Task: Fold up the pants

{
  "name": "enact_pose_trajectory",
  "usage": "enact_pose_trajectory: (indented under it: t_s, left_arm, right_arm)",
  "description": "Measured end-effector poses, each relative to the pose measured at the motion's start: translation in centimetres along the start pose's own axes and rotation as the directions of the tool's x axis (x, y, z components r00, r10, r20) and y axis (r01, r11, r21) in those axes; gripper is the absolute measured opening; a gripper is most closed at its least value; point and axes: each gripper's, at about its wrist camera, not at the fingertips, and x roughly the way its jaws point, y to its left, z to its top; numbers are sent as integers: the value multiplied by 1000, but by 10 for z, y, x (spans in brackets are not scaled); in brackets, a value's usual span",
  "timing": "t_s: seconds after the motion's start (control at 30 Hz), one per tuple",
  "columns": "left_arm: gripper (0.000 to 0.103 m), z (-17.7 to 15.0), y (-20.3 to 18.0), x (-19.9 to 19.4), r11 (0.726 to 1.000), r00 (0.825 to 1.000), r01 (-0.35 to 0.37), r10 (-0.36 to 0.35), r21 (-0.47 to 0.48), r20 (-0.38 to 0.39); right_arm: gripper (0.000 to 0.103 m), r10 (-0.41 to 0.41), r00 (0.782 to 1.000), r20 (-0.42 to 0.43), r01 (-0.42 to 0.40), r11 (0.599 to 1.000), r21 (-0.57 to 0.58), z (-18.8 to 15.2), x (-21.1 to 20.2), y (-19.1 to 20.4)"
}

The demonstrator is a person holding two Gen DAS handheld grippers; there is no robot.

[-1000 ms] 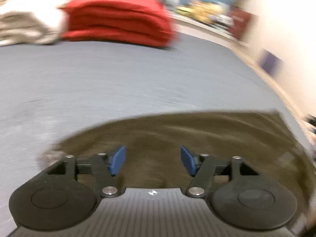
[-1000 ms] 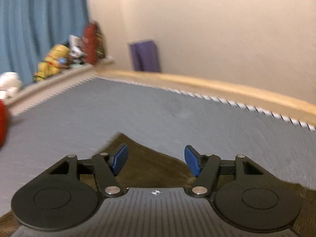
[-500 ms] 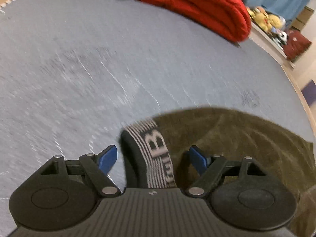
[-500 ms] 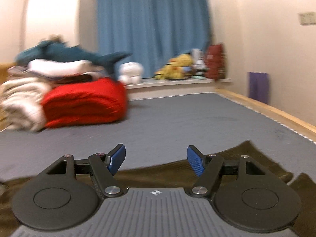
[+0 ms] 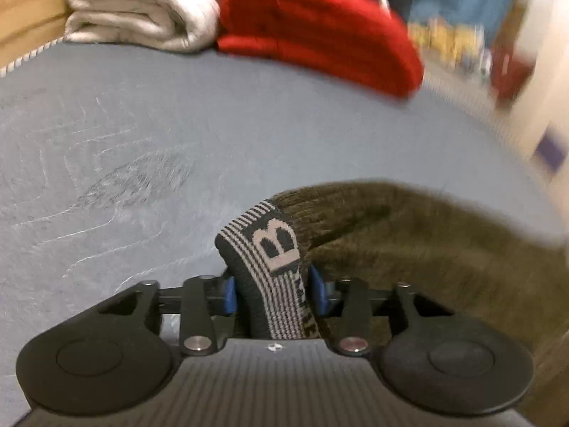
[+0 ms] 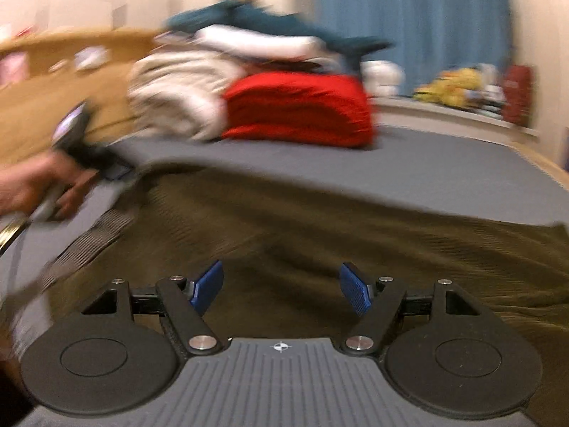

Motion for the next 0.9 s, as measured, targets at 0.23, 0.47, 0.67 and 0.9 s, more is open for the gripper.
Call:
enact_pose_trajectory:
  t_s: [0.23,0.47,0.67,0.9]
  left_arm:
    - [67,-9,21,-25,995,1000,-16,16,-94,-4]
    - [81,-48,10,-41,979,950,205,-202,-11,-237]
    - [81,-85,-9,-41,980,931,151,-96,131,-352]
    - [23,-85,-22,-94,942,964,148,-70,300,-257]
  right_arm:
    - [74,194,975,-108,-213,953,-214,-30,5,79]
    - [74,277,945,-175,-324,873,-365,-51,8,124]
    - [56,302,931,-205,-360,854,-375,-51,13,129]
    - [16,325,934,-147,-354,798,-487,-43,1,153]
